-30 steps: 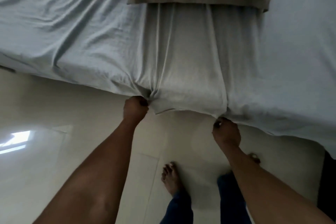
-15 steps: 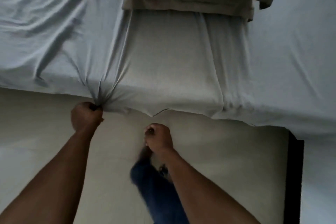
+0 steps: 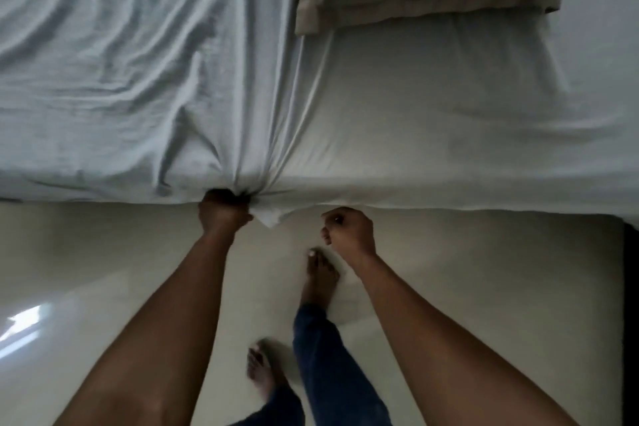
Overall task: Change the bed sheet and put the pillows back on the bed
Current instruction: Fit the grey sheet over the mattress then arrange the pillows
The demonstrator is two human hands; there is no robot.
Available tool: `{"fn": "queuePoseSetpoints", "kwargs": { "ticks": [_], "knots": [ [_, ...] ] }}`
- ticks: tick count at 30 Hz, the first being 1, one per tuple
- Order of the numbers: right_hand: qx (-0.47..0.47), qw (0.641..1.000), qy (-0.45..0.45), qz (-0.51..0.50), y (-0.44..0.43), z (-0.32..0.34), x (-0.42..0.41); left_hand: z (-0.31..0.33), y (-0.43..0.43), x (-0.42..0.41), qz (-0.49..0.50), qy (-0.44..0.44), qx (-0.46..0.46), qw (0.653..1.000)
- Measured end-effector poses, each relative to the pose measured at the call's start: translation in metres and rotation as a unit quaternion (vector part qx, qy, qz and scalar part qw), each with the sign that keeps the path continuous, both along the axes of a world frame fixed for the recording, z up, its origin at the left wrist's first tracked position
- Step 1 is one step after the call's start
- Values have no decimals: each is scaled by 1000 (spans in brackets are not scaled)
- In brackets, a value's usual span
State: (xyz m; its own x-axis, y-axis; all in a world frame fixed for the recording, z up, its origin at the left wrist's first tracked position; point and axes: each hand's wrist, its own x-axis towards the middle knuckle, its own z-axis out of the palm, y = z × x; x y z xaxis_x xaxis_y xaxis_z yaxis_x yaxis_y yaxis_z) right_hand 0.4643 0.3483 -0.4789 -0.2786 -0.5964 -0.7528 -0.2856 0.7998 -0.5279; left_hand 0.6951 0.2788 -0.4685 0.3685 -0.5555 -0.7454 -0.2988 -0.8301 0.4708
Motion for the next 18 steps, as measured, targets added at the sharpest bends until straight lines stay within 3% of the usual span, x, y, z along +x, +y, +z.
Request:
{"fn": "queuePoseSetpoints", "kwargs": {
  "ticks": [3, 8, 14, 18],
  "knots": [
    [-16, 1000, 5, -20, -11, 19, 26, 20, 17, 27, -17, 39, -13, 999],
    [-35, 999, 16, 8, -17, 38, 84, 40, 19, 132, 133, -87, -33, 987],
    [-20, 999, -2, -49, -12, 39, 158, 38, -20, 170, 43, -72, -102, 991],
    [12, 999, 1, -45, 1, 58, 193, 25, 7, 222, -16, -200, -71, 977]
  ]
}}
